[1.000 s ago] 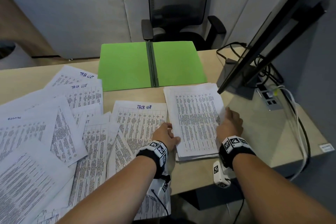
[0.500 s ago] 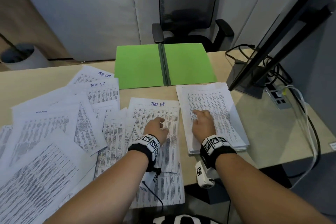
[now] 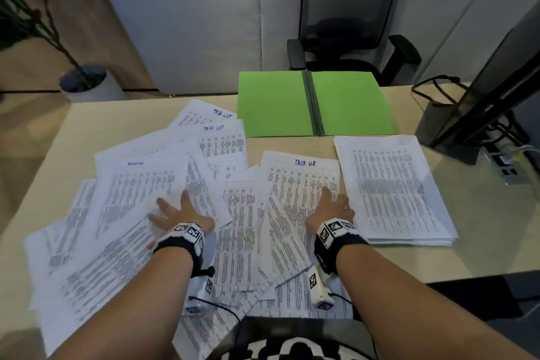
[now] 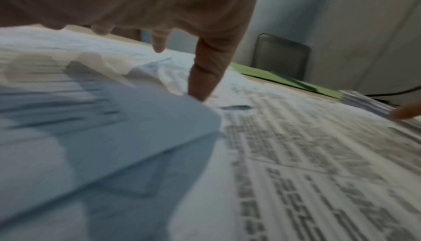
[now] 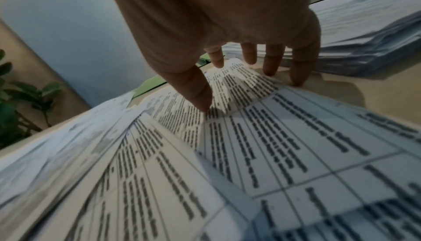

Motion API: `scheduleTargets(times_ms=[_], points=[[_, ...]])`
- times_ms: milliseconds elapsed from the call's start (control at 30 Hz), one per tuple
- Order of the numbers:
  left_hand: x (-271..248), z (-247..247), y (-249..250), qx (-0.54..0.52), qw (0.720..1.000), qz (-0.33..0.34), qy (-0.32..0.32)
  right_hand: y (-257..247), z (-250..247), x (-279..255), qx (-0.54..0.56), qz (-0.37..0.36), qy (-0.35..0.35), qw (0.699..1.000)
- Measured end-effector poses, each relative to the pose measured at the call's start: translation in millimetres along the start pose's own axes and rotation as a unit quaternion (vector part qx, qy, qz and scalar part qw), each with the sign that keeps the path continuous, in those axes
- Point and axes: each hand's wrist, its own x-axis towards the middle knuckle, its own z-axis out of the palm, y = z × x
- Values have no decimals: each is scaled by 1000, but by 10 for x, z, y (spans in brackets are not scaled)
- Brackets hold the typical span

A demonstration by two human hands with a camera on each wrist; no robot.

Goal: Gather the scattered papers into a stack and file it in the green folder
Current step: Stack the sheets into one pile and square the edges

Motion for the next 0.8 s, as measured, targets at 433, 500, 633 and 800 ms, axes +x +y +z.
scheduleTargets(times_ms=[433, 500, 633, 800], points=[[312, -25, -226, 6, 992, 72, -106, -663, -158, -138, 182, -152, 192, 952], [311, -37, -149, -9, 988, 98, -123, -800, -375, -172, 148, -197, 261, 933], [129, -173, 45, -116, 976, 147, -113, -1017, -729, -274, 165, -320, 333, 872], [26, -634, 271, -280, 923, 262, -11, -1213, -983, -553, 259, -507, 310, 761]])
